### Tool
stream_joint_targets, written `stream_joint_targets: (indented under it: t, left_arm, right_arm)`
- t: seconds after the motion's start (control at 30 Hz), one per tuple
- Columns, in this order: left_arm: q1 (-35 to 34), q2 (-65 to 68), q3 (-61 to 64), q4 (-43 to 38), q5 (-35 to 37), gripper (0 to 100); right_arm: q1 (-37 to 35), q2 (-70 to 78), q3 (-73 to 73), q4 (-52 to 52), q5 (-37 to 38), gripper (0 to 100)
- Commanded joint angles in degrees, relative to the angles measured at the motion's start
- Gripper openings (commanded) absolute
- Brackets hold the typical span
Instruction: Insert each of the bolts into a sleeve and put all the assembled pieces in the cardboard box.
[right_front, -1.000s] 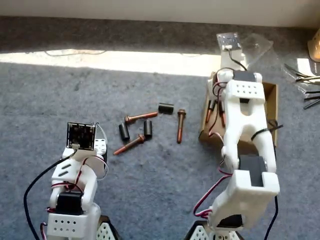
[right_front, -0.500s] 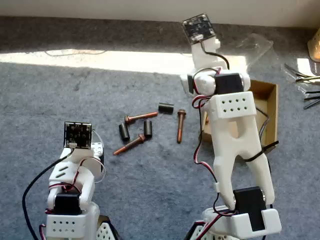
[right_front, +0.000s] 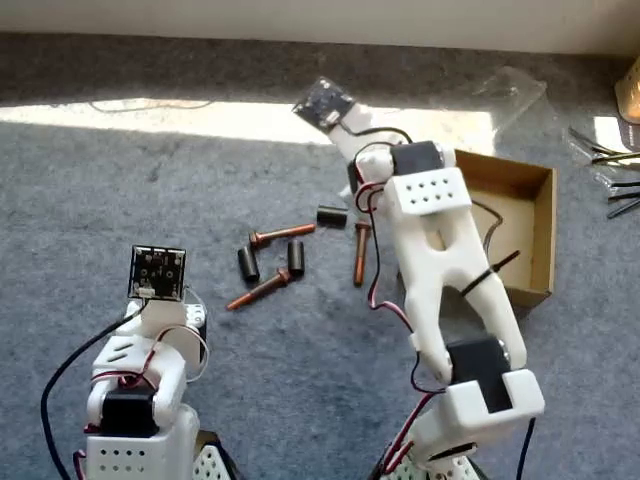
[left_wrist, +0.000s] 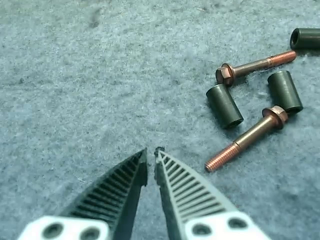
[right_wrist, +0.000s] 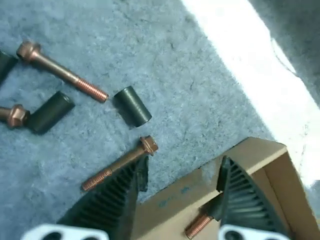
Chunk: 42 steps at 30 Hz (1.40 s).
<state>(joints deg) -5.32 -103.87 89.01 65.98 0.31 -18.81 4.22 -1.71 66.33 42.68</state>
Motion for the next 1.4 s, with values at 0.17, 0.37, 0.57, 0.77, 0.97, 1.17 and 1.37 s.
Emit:
stream_joint_targets:
  t: [0.17, 0.37, 0.57, 0.77, 0.97, 1.17, 1.37]
  left_arm:
    - [-0.6, -0.7, -0.7, -0.5, -0.3, 4]
    - [-0.7, -0.7, 0.1, -3.2, -0.3, 4]
    - [-0.7, -0.7, 0.1, -3.1, -0.3, 4]
    - [-0.3, -0.7, 0.1, -3.1, -0.3, 4]
    - [-0.3, -0.7, 0.1, -3.1, -0.3, 4]
    - [-0.3, -0.7, 0.1, -3.1, -0.3, 4]
    - [-0.3, -0.7, 0.1, -3.1, -0.3, 4]
  right_arm:
    - [-1.5, 5.7, -1.1, -2.1, 18.4, 20.6]
    - [-3.6, 7.8, -1.1, -2.2, 23.7, 20.6]
    - [-6.4, 8.0, -0.7, -11.6, 23.8, 20.6]
    - [-6.8, 11.2, -0.9, -14.2, 23.8, 20.6]
    - [-7.1, 17.4, -5.0, -13.9, 23.8, 20.6]
    - [-7.1, 18.0, -6.3, -13.8, 23.8, 20.6]
    - [-7.1, 18.2, -6.2, -14.1, 23.8, 20.6]
